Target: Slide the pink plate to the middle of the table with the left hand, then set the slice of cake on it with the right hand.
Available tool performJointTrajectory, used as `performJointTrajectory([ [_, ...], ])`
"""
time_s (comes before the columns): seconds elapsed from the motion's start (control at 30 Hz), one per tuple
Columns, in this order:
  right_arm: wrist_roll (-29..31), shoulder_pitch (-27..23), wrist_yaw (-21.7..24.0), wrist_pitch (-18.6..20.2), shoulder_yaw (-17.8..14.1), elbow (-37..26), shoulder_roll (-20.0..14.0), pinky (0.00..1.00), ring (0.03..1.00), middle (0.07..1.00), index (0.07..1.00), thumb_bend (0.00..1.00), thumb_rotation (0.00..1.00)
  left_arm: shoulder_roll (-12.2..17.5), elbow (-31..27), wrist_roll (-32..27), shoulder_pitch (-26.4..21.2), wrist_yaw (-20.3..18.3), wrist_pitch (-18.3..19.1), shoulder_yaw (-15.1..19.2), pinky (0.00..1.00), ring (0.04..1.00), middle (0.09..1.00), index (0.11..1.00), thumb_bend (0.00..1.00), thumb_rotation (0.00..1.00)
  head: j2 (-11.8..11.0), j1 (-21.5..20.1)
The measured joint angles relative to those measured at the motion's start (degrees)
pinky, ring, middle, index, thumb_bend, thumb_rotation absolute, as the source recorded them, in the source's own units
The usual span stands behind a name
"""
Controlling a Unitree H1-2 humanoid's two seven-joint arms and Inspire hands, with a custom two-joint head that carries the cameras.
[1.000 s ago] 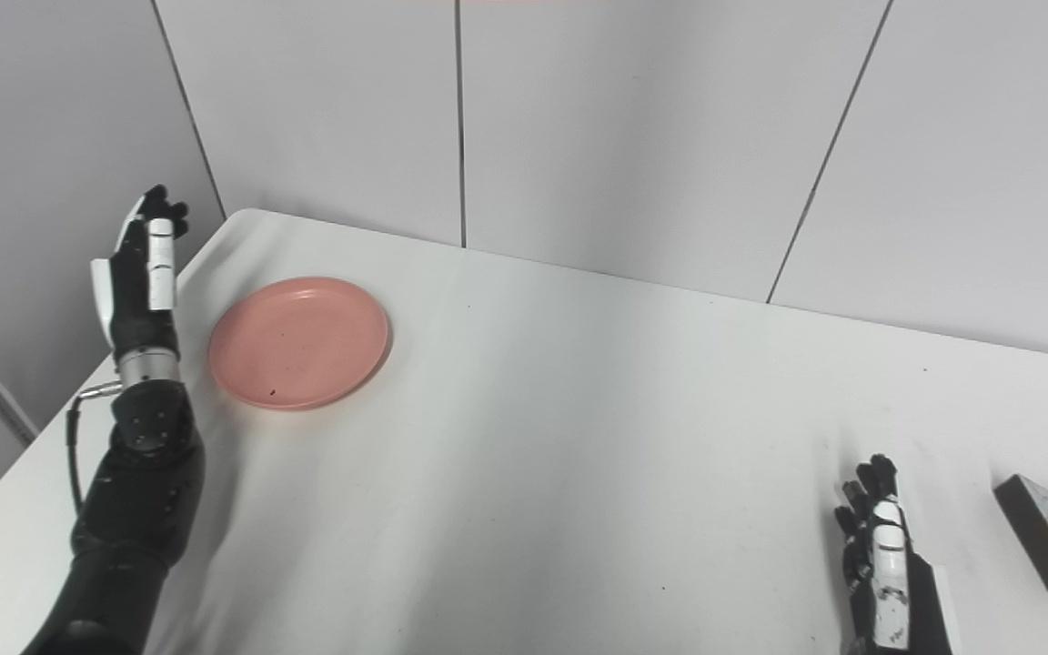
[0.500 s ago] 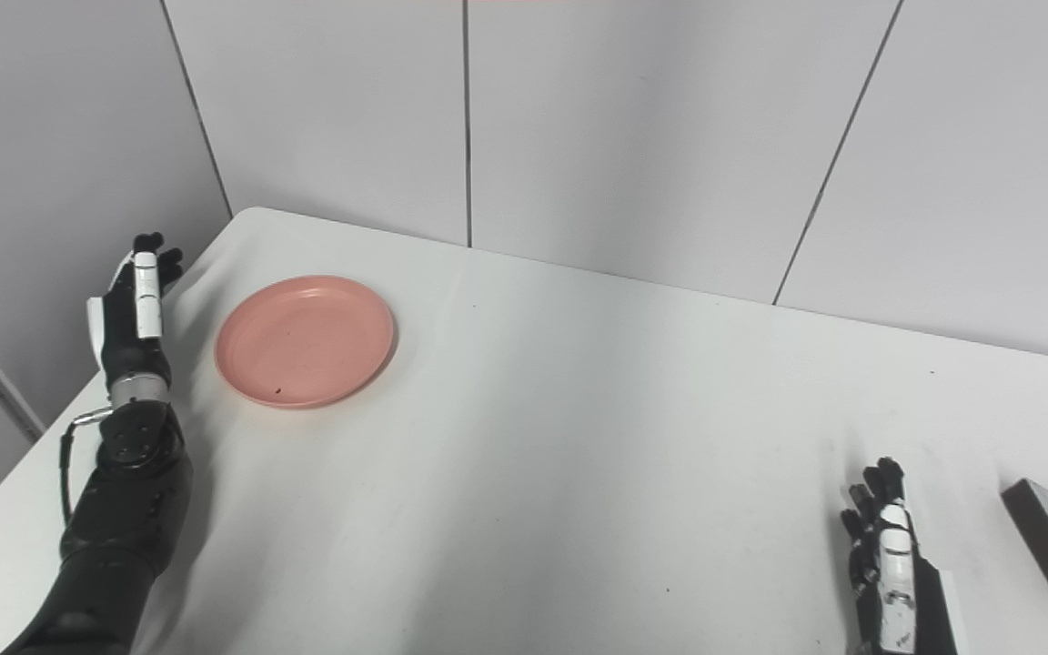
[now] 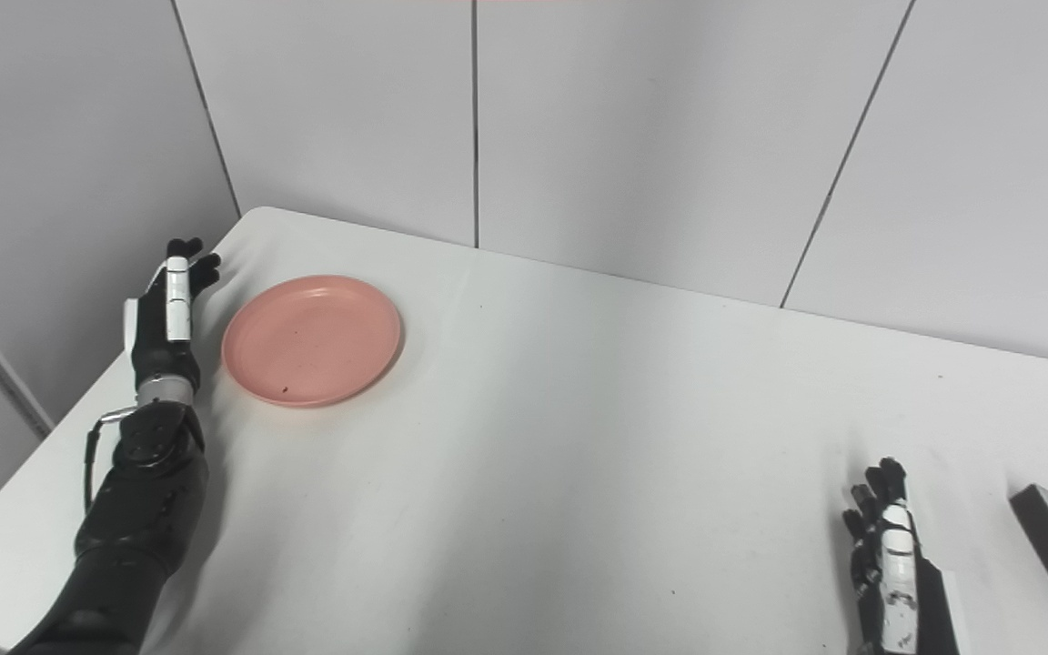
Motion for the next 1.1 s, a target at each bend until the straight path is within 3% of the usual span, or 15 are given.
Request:
performJointTrajectory([
  [0.13,0.0,0.0,-0.2,-0.1,-0.2,0.0,0.1,1.0,1.0,1.0,1.0,0.14,1.0,0.1,0.0,-2.3,-0.2,-2.2,0.7,-0.2,0.84,0.8,0.785,0.795,0.82,1.0,0.2,-0.1],
  [0.3,-0.3,-0.1,-0.2,-0.5,-0.2,0.0,0.2,1.0,1.0,1.0,1.0,0.14,1.0,0.0,0.1,-4.8,-0.5,-7.0,1.1,-1.5,0.81,0.795,0.782,0.782,0.82,1.0,0.4,-0.2],
  [0.6,-1.2,-0.2,-0.3,-1.3,-0.2,0.0,0.2,1.0,1.0,1.0,1.0,0.14,1.0,-3.1,-0.1,-7.5,-2.6,-14.3,3.5,-3.8,0.8,0.784,0.774,0.772,0.85,1.0,0.4,-0.3],
  [0.9,-1.2,-0.2,-0.4,-1.3,-0.2,0.0,0.4,1.0,1.0,1.0,1.0,0.14,1.0,-4.5,-2.8,-8.8,-2.5,-16.7,7.3,-4.5,0.8,0.793,0.783,0.781,0.85,1.0,0.5,-0.4],
  [1.1,-1.2,-0.2,-0.4,-1.3,-0.2,0.0,0.5,1.0,1.0,1.0,1.0,0.14,1.0,-5.8,-4.3,-10.0,-1.9,-18.9,8.0,-4.9,0.81,0.801,0.792,0.789,0.83,0.99,0.8,-1.6],
])
